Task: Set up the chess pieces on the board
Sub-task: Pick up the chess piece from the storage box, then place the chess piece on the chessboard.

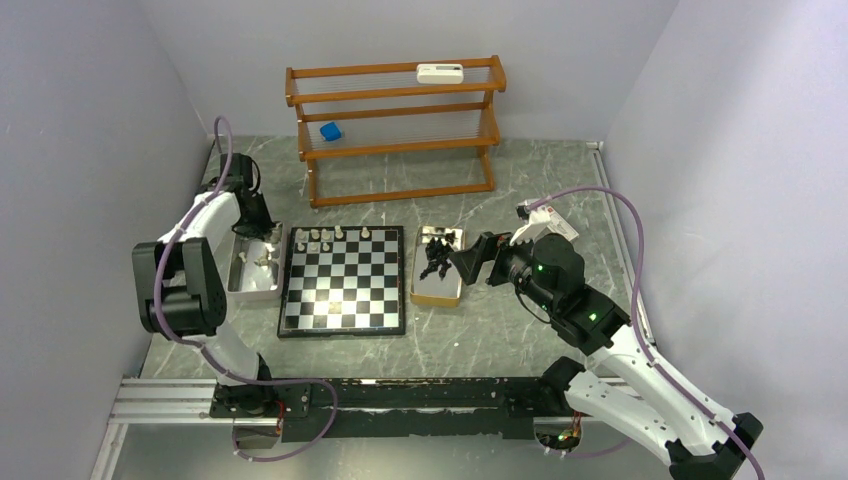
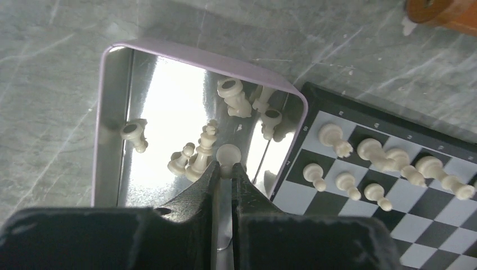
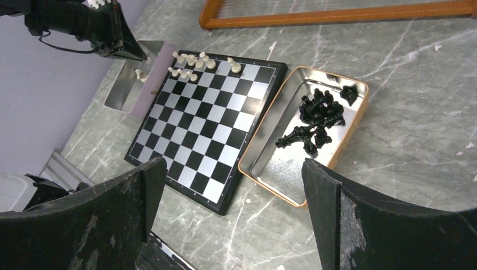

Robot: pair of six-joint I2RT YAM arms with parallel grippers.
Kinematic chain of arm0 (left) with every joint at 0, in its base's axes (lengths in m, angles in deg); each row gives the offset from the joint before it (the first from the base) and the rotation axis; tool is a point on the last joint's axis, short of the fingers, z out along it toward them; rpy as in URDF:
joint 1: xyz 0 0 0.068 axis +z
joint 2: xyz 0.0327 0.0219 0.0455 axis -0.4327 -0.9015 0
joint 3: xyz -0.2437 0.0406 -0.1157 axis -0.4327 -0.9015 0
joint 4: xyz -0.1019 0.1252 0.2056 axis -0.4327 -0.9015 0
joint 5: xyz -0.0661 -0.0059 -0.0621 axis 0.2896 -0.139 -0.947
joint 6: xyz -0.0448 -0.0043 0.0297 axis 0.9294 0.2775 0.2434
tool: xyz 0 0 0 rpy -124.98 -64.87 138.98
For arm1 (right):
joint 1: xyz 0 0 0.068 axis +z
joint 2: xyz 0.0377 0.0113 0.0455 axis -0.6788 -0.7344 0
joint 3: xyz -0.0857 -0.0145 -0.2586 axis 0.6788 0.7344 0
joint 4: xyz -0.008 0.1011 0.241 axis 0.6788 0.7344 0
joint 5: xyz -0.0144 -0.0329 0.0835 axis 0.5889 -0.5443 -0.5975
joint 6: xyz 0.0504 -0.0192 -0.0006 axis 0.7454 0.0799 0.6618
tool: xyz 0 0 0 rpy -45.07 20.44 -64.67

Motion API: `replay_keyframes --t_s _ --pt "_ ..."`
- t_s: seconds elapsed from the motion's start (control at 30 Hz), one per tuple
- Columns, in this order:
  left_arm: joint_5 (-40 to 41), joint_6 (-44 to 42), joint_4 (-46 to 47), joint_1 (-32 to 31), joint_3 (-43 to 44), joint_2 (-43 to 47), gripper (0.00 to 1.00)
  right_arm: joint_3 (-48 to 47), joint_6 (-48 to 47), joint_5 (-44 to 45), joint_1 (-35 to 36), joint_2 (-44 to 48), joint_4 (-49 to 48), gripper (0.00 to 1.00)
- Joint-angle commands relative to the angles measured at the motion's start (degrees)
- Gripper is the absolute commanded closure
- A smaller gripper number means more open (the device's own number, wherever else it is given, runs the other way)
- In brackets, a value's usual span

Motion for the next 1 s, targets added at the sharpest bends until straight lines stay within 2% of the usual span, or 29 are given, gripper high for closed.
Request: replay_keyframes --t_s 0.0,0.4,0.8,0.97 --pt "-1.3 -0.6 -1.5 0.4 0.4 4.1 0.88 -1.9 0.6 -0.2 0.2 0.3 -0.5 0.05" --pt "-3.7 -1.8 -5.0 -5.0 3.6 6.8 0.88 -1.6 1.8 -0.5 0.2 0.5 -0.3 0.06" --pt "-1.5 0.2 -7.6 -19.6 6.8 6.9 0.88 -1.2 2.3 0.2 0.2 0.8 0.2 0.06" --pt "-0.6 1.3 -7.2 -23.4 7.9 5.2 0.88 -1.2 2.2 0.3 0.2 0.5 0.1 0.06"
